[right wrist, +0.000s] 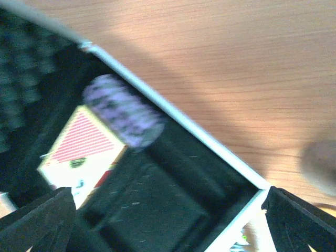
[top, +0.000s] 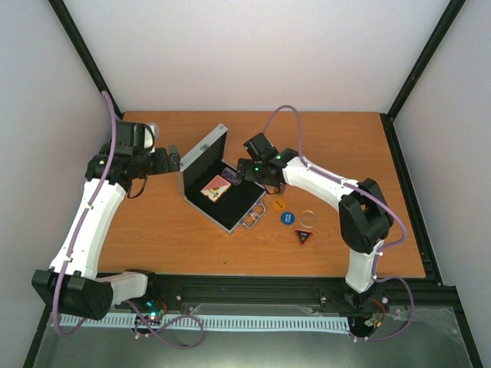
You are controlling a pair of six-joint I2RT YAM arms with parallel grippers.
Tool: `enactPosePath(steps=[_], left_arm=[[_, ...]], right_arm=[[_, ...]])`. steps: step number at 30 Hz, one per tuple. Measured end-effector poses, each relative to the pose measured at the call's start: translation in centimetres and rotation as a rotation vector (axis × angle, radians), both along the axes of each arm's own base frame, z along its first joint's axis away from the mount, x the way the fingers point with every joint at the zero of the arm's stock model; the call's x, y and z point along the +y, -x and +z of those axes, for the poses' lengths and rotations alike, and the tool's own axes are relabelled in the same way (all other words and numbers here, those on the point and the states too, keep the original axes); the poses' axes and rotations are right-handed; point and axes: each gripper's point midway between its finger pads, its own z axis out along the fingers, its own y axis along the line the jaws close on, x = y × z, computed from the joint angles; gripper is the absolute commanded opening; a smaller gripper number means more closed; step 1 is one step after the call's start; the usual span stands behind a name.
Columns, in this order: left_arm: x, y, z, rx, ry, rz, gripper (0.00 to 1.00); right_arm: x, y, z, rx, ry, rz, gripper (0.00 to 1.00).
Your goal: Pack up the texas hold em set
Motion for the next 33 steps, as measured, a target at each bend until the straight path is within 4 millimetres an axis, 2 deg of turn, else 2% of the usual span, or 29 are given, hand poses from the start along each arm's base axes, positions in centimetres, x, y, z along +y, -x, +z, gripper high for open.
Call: enactPosePath(steps=[7, 10, 17, 27, 33], left_arm=[[0.1, 0.1, -0.3, 0.006, -0.006, 0.003, 1.00], [0.2, 0.1, -0.2, 0.003, -0.008, 0.005, 1.00], [0.2, 0.1, -0.2, 0.001, -0.012, 0.000, 1.00], [0.4, 0.1, -0.3, 0.002, -0.023, 0.008, 1.00], [0.4, 0.0, -0.5, 0.009, -0.025, 0.008, 1.00]], right_arm=[[-8.5, -0.1, -2.7, 0.104, 0.265, -0.136, 0.97], [-10.4, 0.5, -3.6, 0.135, 0.358, -0.144, 0.97], [-11.7, 1.1, -4.3, 0.163, 0.431, -0.128, 0.96], [-12.7, 0.6, -7.4, 0.239, 0.460, -0.114, 0.73], [-12.3, -1.0, -7.8, 0.237, 0.429, -0.111, 0.66]])
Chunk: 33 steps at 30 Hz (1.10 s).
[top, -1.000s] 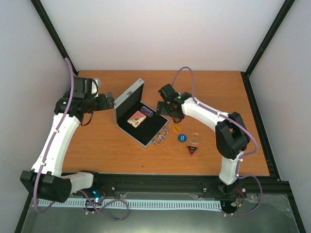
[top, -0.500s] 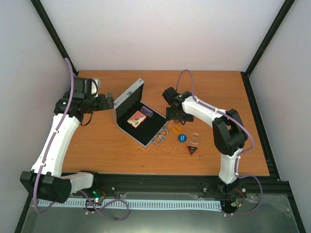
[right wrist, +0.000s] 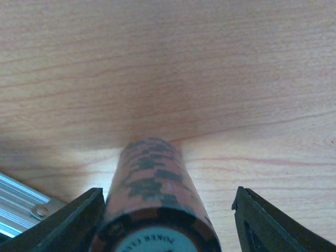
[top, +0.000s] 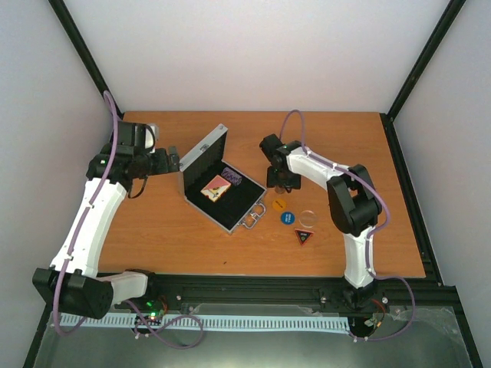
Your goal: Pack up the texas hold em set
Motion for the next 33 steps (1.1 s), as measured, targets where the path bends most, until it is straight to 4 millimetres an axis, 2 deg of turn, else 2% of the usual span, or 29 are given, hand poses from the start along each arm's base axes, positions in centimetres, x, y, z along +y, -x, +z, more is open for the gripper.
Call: enactPosePath(steps=[2, 4, 6, 11, 18, 21, 25, 29, 31, 33], left_arm=[[0.0, -0.1, -0.1, 0.004, -0.001, 0.000, 1.00], [0.0, -0.1, -0.2, 0.008, -0.002, 0.000, 1.00], [0.0, -0.2, -0.4, 0.012, -0.003, 0.000, 1.00], [0.0, -0.2, -0.5, 0.016, -0.003, -0.001, 1.00], [0.0, -0.2, -0.5, 0.016, -0.005, 0.001, 1.00], [0.0, -0.2, -0.5, 0.016, -0.006, 0.001, 1.00], [0.0, -0.2, -0.5, 0.016, -0.005, 0.001, 1.00], [0.0, -0.2, -0.5, 0.016, -0.005, 0.001, 1.00], [0.0, -0.2, -0.5, 0.016, -0.004, 0.000, 1.00], [0.0, -0.2, -0.5, 0.016, -0.002, -0.001, 1.00]], right_arm=[[0.2, -0.4, 0.0, -0.002, -0.011, 0.005, 0.56], [0.4, -0.6, 0.0, 0.000, -0.020, 0.014, 0.41], [0.7, -0.6, 0.0, 0.003, -0.033, 0.020, 0.32], [0.9, -0.6, 0.0, 0.009, -0.045, 0.024, 0.04], [0.9, -0.4, 0.1, 0.015, -0.063, 0.023, 0.03], [1.0, 0.2, 0.9, 0.018, -0.084, 0.023, 0.03], [1.5, 0.5, 4.6, -0.042, -0.149, 0.021, 0.03], [2.4, 1.5, 9.9, -0.150, -0.264, 0.025, 0.03], [3.5, 2.5, 11.7, -0.192, -0.337, 0.040, 0.03], [5.4, 3.6, 12.5, -0.211, -0.398, 0.068, 0.03]])
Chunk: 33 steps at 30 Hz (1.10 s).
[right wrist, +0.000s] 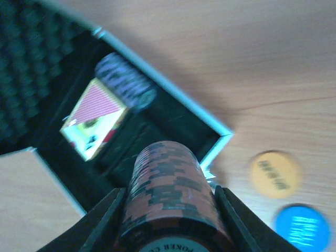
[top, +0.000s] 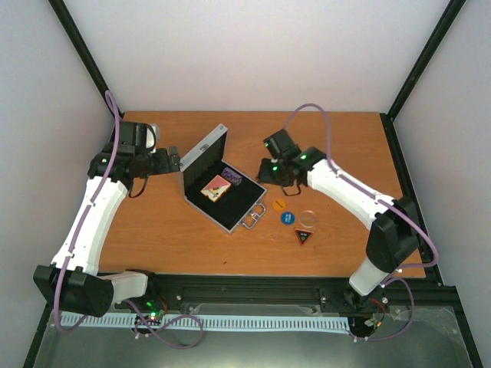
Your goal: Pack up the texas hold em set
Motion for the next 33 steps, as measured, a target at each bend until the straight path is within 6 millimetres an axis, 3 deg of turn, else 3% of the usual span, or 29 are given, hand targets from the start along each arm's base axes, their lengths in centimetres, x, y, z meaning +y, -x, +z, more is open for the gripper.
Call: enactPosePath(steps=[3, 7, 10, 23, 33], left_arm=[[0.0, 0.0, 0.0, 0.000, 0.001, -0.001, 1.00], [-0.1, 0.0, 0.0, 0.001, 0.006, -0.005, 1.00], [-0.3, 0.0, 0.0, 0.002, 0.012, -0.010, 1.00], [-0.4, 0.0, -0.1, 0.005, 0.017, -0.014, 1.00], [-0.3, -0.1, -0.3, 0.014, 0.012, -0.011, 1.00]], right_arm=[[4.3, 2.0, -0.9, -0.005, -0.077, 0.072, 0.03], [10.1, 4.9, -3.7, 0.019, -0.166, 0.158, 0.03], [13.0, 5.2, -5.2, 0.013, -0.223, 0.176, 0.03], [20.4, 0.3, -7.7, -0.066, -0.374, 0.173, 0.03], [22.4, 0.7, -8.2, -0.043, -0.406, 0.202, 0.03]])
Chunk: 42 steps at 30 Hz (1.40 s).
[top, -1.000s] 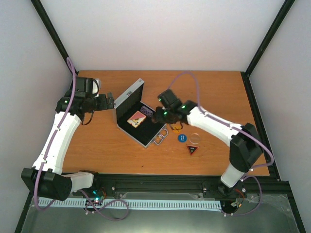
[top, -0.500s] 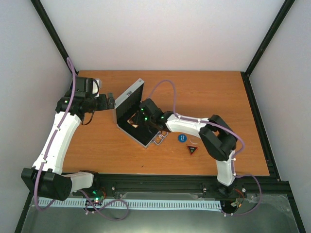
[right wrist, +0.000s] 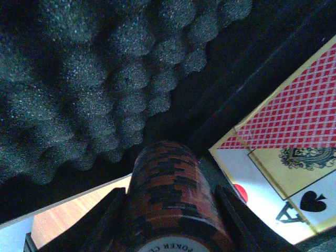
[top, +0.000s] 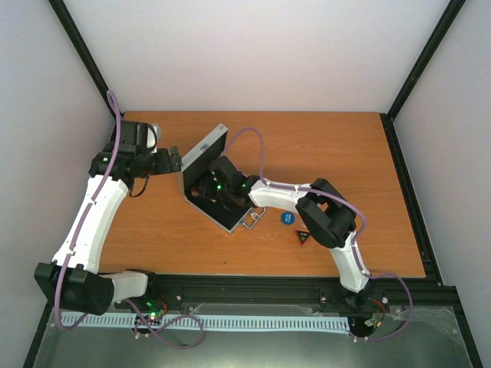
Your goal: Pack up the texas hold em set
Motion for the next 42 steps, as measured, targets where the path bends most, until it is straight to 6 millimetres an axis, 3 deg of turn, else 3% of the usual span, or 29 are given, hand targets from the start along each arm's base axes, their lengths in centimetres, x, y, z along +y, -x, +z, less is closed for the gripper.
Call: enactPosePath(steps=[15, 21, 29, 33, 38, 42], left_arm=[[0.0, 0.0, 0.0, 0.000, 0.000, 0.000, 1.00], [0.0, 0.0, 0.0, 0.000, 0.000, 0.000, 1.00], [0.0, 0.0, 0.0, 0.000, 0.000, 0.000, 1.00], [0.0, 0.0, 0.0, 0.001, 0.000, 0.000, 1.00], [0.0, 0.0, 0.0, 0.000, 0.000, 0.000, 1.00], [0.0, 0.0, 0.0, 0.001, 0.000, 0.000, 1.00]], right_arm=[[2.0, 0.1, -0.4, -0.004, -0.007, 0.020, 0.03], [2.3, 0.7, -1.7, 0.016, 0.023, 0.030, 0.05], [2.2, 0.9, -2.9, 0.022, 0.053, 0.022, 0.57], [2.7, 1.6, -2.7, 0.023, 0.054, 0.046, 0.77], [3.1, 3.2, -3.2, 0.032, 0.079, 0.086, 0.87], [3.0, 4.4, -3.9, 0.045, 0.119, 0.125, 0.88]])
